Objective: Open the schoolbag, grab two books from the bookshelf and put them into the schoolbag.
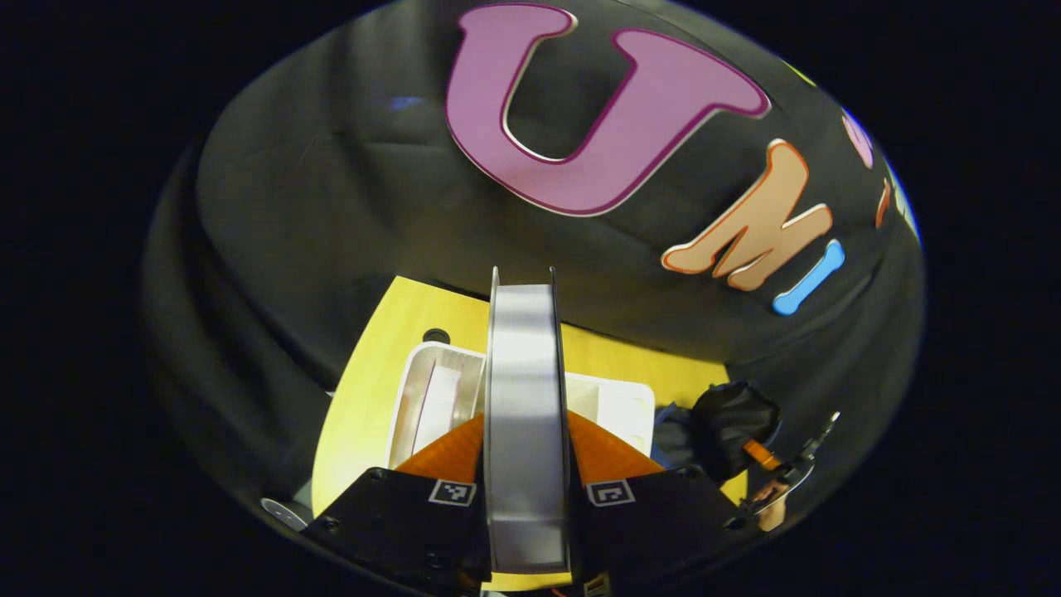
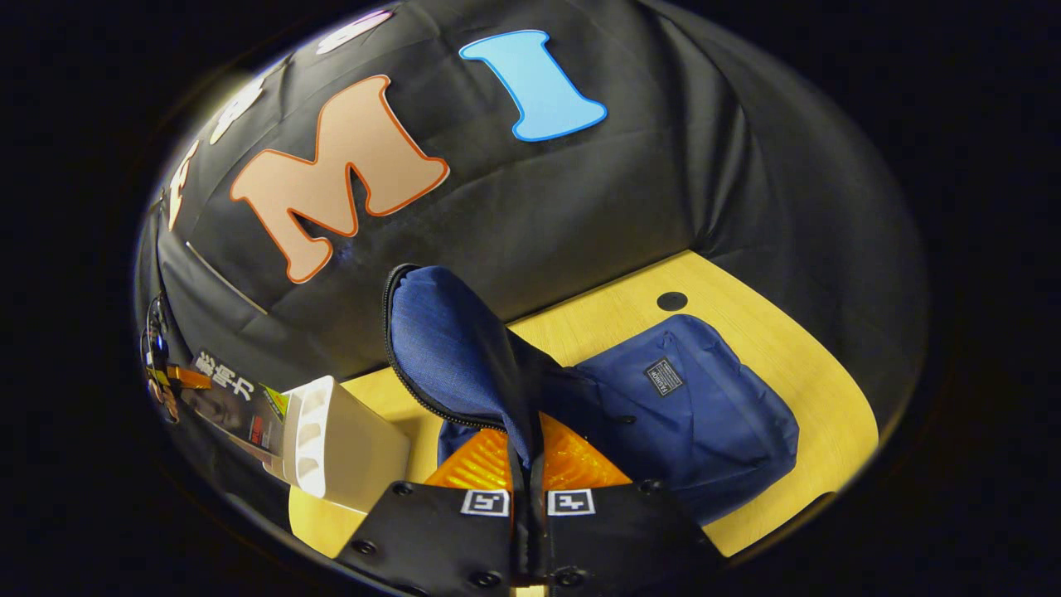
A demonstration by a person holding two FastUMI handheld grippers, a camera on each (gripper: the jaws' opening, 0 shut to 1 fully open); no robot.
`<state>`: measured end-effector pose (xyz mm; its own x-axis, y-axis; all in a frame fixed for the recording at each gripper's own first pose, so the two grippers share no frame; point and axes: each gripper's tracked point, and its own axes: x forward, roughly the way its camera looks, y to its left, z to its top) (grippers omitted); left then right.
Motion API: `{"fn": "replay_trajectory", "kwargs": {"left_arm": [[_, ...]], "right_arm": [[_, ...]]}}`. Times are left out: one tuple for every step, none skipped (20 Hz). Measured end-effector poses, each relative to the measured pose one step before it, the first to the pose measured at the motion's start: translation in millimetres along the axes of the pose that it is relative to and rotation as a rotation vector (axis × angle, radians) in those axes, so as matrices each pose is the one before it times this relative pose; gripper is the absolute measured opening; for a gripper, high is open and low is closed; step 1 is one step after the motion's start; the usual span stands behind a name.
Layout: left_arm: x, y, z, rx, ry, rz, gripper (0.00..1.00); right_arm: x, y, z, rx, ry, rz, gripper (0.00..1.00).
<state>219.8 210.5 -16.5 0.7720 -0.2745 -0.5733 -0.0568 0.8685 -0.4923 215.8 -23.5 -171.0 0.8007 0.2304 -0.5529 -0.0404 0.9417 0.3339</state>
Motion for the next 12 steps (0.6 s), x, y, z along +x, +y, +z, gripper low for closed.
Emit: {"fn": "replay_trajectory", "kwargs": {"left_arm": [[0.55, -1.54, 0.72, -0.04387, -0.01090, -0.02718, 0.34], [0.47, -2.40, -2.42, -0.04122, -0.00401, -0.02514, 0.34], [-0.48, -0.50, -2.17, -0.03220, 0.00012, -0.02494, 0.34], [0.35, 0.30, -0.80, -0.03141, -0.00079, -0.02365, 0.34], [1.15, -2.03, -0.65, -0.02624, -0.00352, -0.01987, 0.34], [0.04, -2.73, -1.39, -0.01918, 0.00483, -0.02542, 0.34], [-0.67, -3.50, -3.30, -0.01814, 0.00389, -0.03014, 0.34], [-0.95, -4.18, -1.96, -0.02215, -0.00319, -0.02526, 0.34], [-0.96, -5.81, -2.43, -0.01907, 0.00030, -0.02702, 0.34], [3.53, -3.89, -1.25, -0.02699, -0.00300, -0.02482, 0.34], [4.56, -6.09, -3.66, -0.02632, 0.00442, -0.02163, 0.34], [3.42, -4.96, -2.43, -0.02398, 0.00085, -0.01990, 0.34]], "right_arm": [[0.07, -0.28, -0.23, -0.00145, 0.00024, -0.00159, 0.03], [0.15, 0.09, 0.28, 0.00010, 0.00110, -0.00153, 0.03], [-0.35, 0.04, -0.71, 0.00031, 0.00121, -0.00092, 0.03], [0.35, -0.30, 0.77, -0.00114, 0.00051, -0.00163, 0.03], [-0.19, -0.07, -0.90, -0.00105, 0.00163, -0.00128, 0.03], [0.40, 0.49, 0.45, -0.00068, 0.00282, 0.00061, 0.03], [-0.06, -0.30, -0.78, -0.00098, 0.00333, -0.00031, 0.03], [-0.33, -0.01, -0.71, -0.00443, 0.00270, 0.00028, 0.03], [0.13, -0.25, 0.08, -0.00404, 0.00081, -0.00074, 0.03], [0.33, 0.32, 0.32, -0.00061, 0.00088, -0.00016, 0.03], [-0.19, 0.04, -0.34, 0.00164, 0.00042, -0.00018, 0.01], [0.37, 0.43, 0.37, -0.00055, 0.00055, 0.00108, 0.03]]}}
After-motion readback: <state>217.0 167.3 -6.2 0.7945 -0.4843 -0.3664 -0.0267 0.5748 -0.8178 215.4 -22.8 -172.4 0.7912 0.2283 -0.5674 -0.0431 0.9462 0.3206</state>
